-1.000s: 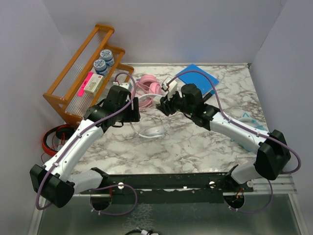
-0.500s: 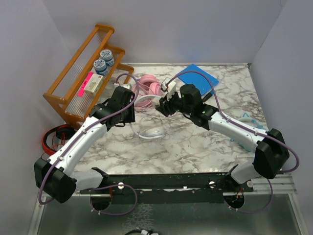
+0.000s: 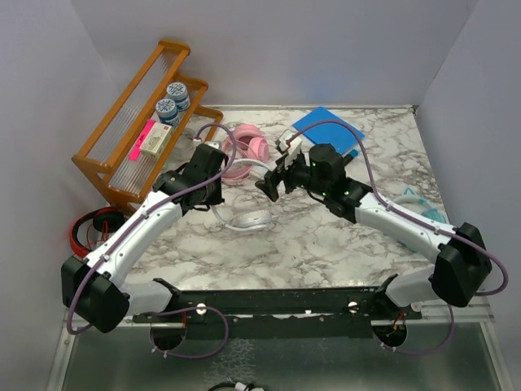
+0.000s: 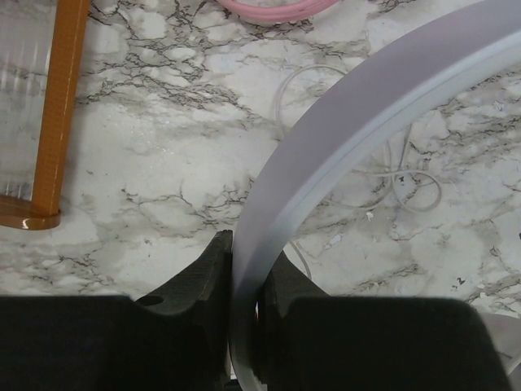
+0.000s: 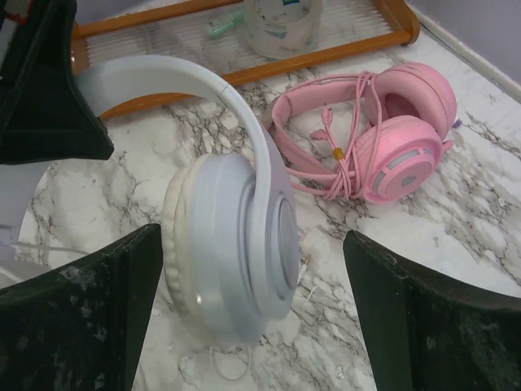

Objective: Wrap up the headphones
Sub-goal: Wrap the headphones cable around the headphones.

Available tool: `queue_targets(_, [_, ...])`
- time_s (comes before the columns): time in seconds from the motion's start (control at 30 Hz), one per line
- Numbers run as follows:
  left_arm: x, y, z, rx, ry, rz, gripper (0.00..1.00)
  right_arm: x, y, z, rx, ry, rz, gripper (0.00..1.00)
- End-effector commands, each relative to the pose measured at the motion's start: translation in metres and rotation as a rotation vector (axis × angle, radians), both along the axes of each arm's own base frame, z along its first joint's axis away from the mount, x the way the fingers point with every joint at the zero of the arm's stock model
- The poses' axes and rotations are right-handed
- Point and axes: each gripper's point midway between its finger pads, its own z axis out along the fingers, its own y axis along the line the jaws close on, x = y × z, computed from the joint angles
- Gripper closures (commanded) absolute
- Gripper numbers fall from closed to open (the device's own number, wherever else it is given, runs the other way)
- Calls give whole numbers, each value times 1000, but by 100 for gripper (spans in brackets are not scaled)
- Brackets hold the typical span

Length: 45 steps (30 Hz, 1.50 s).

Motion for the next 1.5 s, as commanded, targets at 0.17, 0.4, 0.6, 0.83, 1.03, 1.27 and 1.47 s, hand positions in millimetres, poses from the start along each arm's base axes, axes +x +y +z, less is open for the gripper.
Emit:
queue_targets(0.17, [8,10,28,-95,-92,104,100,-28,-34,26,170,0,-94,0])
queue_targets(0.4, [7,14,54,-151,-114,171,100,-49,-68,25,203,25,-177,0])
queue_targets(0.6, [-16,12,60,-264,-4,326,100,-72,-79,17,291,114,-183,0])
queue_targets(0.83, [-20,-3,88,-340,-9,239,100,-93,-76,15,384,177,-122,0])
queue_targets(1.03, [-21,-10,127,-419,-162,117,100,-107,-79,3,418,132,-67,1])
queue_targets(1.27, [-47,-20,190,-594,-253,38,100,-129,-69,-17,445,51,101,2])
queue_targets(1.47, [-63,-51,202,-671,-116,-115,100,-138,-34,-28,339,23,342,2])
